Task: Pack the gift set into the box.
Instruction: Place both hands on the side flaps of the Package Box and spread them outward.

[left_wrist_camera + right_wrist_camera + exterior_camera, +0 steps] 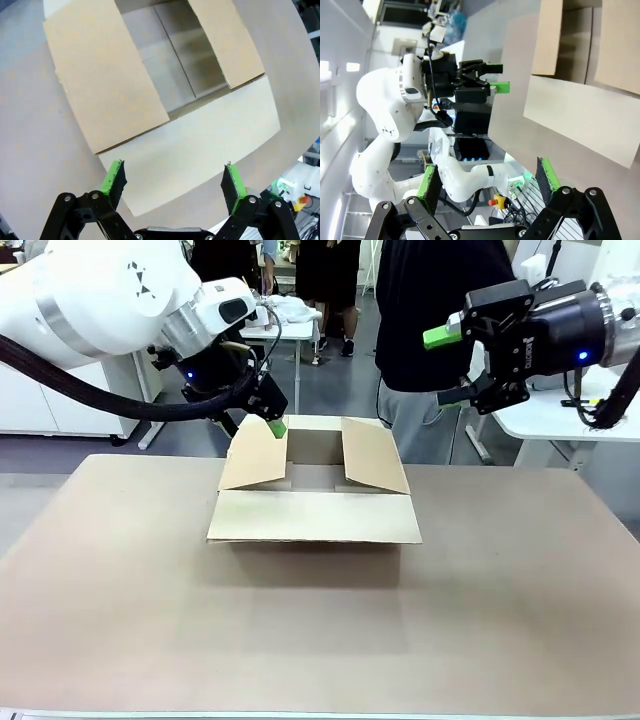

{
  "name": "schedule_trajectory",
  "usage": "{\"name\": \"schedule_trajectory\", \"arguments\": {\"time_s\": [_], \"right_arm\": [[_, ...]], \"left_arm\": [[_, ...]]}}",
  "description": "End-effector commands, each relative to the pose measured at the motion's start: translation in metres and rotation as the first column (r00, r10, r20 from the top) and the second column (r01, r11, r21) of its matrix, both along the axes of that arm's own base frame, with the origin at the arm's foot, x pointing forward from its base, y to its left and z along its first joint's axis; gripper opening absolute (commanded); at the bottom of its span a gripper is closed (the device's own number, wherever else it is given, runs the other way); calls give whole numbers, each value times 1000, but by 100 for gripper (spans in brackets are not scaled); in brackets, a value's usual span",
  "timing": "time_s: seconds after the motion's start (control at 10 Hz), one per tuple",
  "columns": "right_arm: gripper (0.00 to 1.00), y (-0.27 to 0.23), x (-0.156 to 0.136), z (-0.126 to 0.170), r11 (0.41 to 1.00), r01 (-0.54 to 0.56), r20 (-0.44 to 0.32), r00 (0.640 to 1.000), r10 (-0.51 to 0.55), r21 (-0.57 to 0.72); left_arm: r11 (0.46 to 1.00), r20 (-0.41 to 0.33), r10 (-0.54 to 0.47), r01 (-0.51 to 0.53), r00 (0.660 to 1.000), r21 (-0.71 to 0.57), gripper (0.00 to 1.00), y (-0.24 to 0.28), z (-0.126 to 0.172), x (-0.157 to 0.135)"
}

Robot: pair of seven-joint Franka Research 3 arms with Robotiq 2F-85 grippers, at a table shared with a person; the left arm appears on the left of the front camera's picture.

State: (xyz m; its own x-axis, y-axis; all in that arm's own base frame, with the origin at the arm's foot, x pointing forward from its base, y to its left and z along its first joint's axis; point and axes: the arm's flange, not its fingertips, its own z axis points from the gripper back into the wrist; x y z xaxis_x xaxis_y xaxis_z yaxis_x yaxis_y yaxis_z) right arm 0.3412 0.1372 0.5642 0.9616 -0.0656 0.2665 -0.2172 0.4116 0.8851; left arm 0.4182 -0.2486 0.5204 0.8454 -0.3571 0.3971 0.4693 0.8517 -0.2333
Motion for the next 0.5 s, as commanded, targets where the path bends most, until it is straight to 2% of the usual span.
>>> {"name": "schedule_trajectory", "arguments": {"time_s": [0.0,0.1,0.4], "right_arm": [[100,3,2,-2,1000,-11,33,999,10,26],[100,3,2,-2,1000,-11,33,999,10,26],[100,3,2,-2,1000,-11,33,999,10,26]], "left_arm": [[925,155,200,-239,967,294,100,-60,-20,-4],[919,163,207,-249,965,306,100,-63,-21,-3],[842,221,223,-302,949,446,100,-108,-44,28]]}}
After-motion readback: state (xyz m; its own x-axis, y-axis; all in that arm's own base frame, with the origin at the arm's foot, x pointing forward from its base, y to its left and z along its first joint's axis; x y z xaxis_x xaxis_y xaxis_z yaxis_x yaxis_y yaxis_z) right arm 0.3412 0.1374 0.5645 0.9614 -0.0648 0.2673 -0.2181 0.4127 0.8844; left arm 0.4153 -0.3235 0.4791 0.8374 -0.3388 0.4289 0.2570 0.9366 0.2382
